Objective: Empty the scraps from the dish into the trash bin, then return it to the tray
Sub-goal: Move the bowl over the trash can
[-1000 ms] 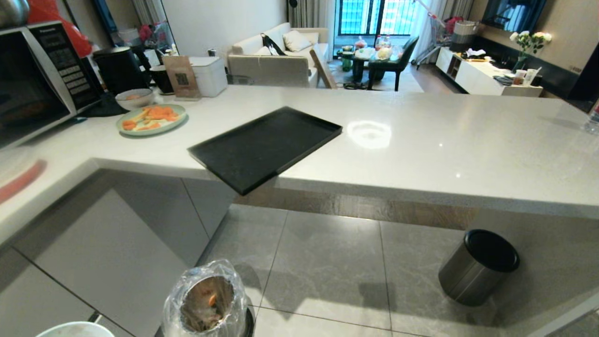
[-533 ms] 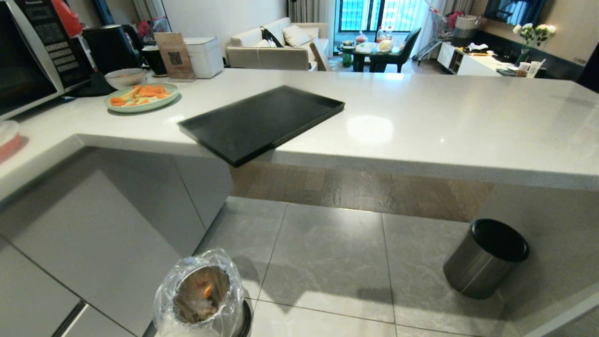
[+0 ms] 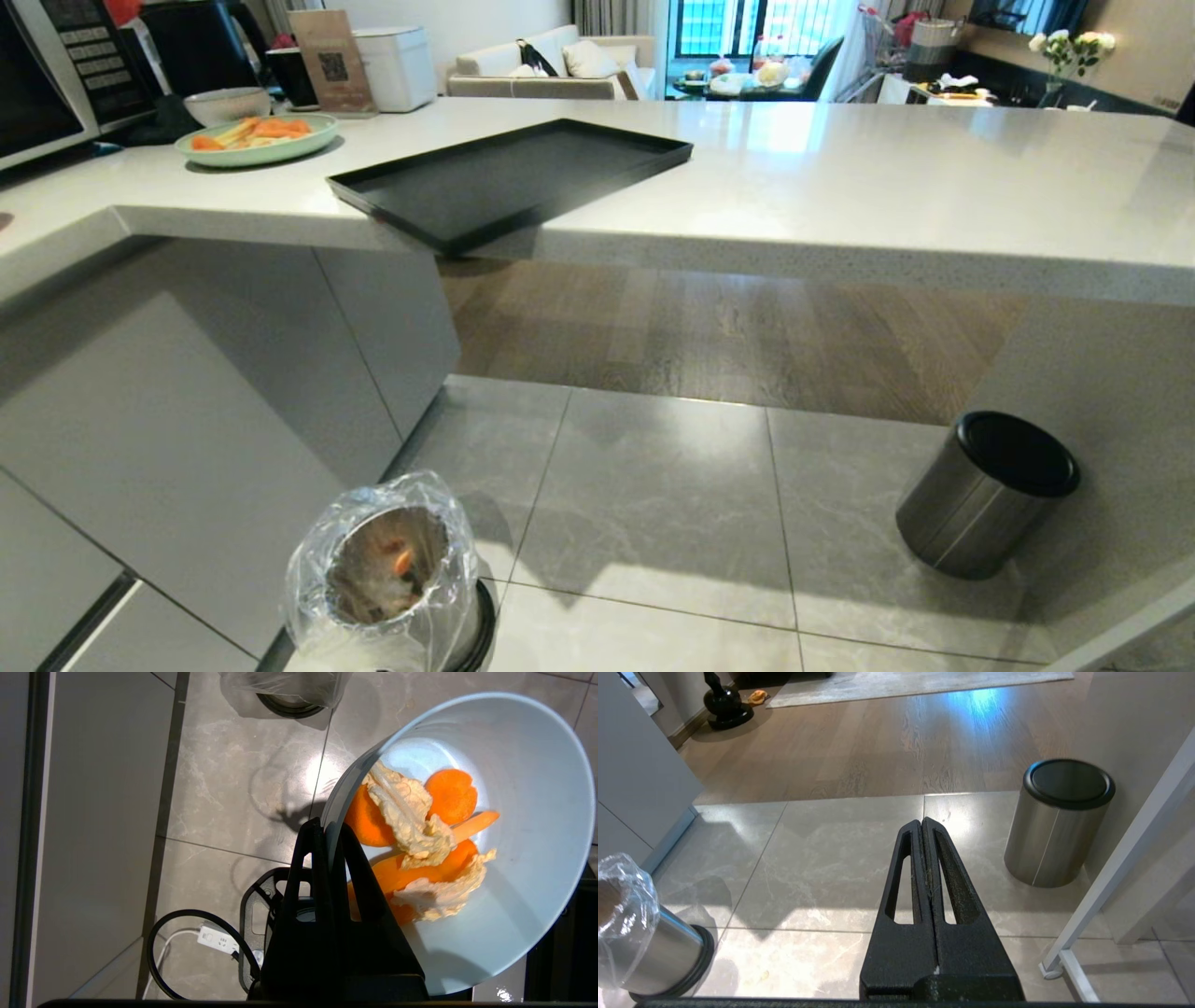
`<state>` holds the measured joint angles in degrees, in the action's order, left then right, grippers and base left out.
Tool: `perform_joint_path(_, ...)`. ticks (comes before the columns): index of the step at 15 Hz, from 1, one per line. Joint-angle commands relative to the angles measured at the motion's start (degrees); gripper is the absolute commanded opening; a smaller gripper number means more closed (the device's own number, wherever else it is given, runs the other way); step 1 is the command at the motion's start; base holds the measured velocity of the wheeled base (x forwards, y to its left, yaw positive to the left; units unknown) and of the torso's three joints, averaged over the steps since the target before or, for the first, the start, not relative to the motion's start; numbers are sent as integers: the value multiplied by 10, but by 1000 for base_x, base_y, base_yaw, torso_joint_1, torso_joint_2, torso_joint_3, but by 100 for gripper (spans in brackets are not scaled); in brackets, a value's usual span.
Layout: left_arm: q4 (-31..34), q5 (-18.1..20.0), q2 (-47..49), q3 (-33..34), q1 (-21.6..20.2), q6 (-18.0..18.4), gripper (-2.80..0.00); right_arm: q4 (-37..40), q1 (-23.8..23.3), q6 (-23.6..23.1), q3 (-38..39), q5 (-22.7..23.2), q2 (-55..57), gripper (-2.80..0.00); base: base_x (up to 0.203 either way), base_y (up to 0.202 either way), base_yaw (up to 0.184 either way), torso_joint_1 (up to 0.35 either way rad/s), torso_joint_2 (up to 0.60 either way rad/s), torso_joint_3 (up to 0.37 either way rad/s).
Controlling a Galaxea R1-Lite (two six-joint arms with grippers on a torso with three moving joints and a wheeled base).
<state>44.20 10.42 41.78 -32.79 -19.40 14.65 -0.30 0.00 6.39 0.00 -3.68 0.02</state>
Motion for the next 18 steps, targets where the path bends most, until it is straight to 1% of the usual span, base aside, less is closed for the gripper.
perform_joint_path(1,3,9,2,1,-2,1,-280,-1,0,0,0,0,1,-280,0,0,0,-2,163,174)
perform_joint_path(3,3,13,2,1,-6,3,-280,-1,0,0,0,0,1,-280,0,0,0,0,0,0)
perform_joint_path(6,3,14,3,9,-11,19,-280,-1,0,0,0,0,1,-280,0,0,0,0,0,0)
perform_joint_path(11,8,14,2,9,-18,19,-280,-1,0,0,0,0,0,-280,0,0,0,0,0,0)
perform_joint_path(14,15,12,2,9,-16,19,-280,-1,0,0,0,0,1,-280,0,0,0,16,110,112)
perform_joint_path(18,15,12,3,10,-16,20,-280,-1,0,0,0,0,1,-280,0,0,0,1,8,10)
